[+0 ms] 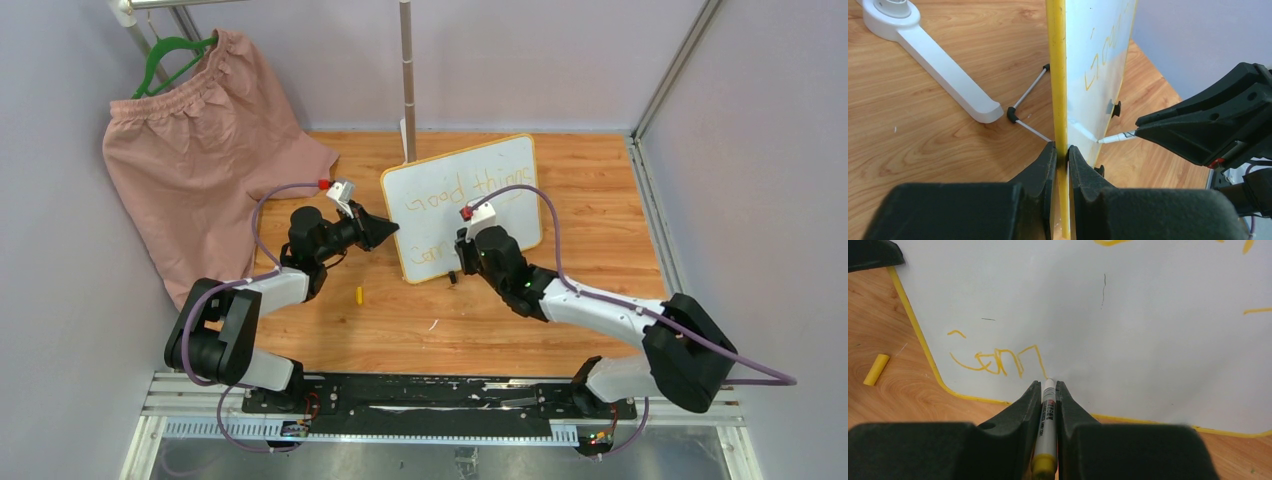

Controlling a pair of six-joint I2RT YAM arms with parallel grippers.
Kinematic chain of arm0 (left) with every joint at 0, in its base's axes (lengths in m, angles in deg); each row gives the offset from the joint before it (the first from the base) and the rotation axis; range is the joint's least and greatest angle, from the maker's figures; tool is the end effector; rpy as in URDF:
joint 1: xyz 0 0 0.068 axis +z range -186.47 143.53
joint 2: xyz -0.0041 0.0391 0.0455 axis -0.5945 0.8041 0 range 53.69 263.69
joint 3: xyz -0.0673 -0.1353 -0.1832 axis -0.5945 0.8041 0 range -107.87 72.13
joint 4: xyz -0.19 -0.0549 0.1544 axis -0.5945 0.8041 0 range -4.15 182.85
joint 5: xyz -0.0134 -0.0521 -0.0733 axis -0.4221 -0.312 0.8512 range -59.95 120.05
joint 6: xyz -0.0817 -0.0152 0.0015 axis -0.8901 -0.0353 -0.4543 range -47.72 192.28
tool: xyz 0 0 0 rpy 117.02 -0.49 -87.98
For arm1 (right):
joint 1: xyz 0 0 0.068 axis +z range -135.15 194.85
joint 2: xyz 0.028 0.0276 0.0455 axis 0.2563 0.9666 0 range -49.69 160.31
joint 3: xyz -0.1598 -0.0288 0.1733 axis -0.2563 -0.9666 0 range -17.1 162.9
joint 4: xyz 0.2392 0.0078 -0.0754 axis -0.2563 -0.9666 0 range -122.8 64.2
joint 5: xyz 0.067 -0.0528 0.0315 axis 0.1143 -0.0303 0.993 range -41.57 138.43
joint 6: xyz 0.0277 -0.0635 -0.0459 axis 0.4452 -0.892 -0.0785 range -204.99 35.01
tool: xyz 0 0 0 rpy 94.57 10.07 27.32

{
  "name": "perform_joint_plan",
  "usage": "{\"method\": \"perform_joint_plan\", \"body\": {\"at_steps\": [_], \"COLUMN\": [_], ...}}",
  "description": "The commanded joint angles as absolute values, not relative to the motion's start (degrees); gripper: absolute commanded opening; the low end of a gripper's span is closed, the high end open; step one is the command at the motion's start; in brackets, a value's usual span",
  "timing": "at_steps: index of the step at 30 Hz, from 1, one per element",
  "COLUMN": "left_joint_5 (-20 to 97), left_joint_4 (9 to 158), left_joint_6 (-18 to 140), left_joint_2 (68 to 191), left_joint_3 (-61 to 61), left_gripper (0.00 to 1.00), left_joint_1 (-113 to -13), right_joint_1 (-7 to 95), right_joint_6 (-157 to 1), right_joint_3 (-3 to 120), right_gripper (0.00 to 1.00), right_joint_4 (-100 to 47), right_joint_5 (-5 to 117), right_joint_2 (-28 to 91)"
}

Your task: Write a sentence on the whiteboard

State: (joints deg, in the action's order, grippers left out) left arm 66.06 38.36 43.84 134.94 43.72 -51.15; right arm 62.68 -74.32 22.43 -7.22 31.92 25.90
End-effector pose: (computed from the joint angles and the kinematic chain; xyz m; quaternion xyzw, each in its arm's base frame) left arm 0.2856 -0.1189 0.1757 0.1223 0.7231 -0.4478 0.5115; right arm 0.2332 0.2268 0.2014 -0.1738 0.7834 0.1850 0.5673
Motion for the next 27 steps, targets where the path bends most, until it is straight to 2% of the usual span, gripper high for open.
{"method": "perform_joint_plan", "body": {"at_steps": [1,8,18,27], "left_joint_5": [67.1,67.1,67.1,67.1], "left_joint_4": [37.9,37.9,37.9,37.9], "left_joint_6": [45.9,45.8,45.9,46.0], "left_joint_2": [134.3,134.2,134.2,134.3], "left_joint_3": [42.7,42.7,42.7,42.8], "left_gripper": [0.00,0.00,0.00,0.00], "left_joint_1": [-52.1,-52.1,-52.2,-52.2], "right_joint_1": [61.7,61.6,61.6,61.4], "right_joint_6": [-73.9,-75.3,-76.8,-76.8], "right_joint_3": [20.7,18.8,18.7,19.5], "right_gripper": [0.00,0.00,0.00,0.00], "right_joint_4": [-7.8,-2.9,4.6,4.8], "right_joint_5": [30.5,28.8,26.8,27.2], "right_joint_2": [21.4,18.5,21.3,23.3]}}
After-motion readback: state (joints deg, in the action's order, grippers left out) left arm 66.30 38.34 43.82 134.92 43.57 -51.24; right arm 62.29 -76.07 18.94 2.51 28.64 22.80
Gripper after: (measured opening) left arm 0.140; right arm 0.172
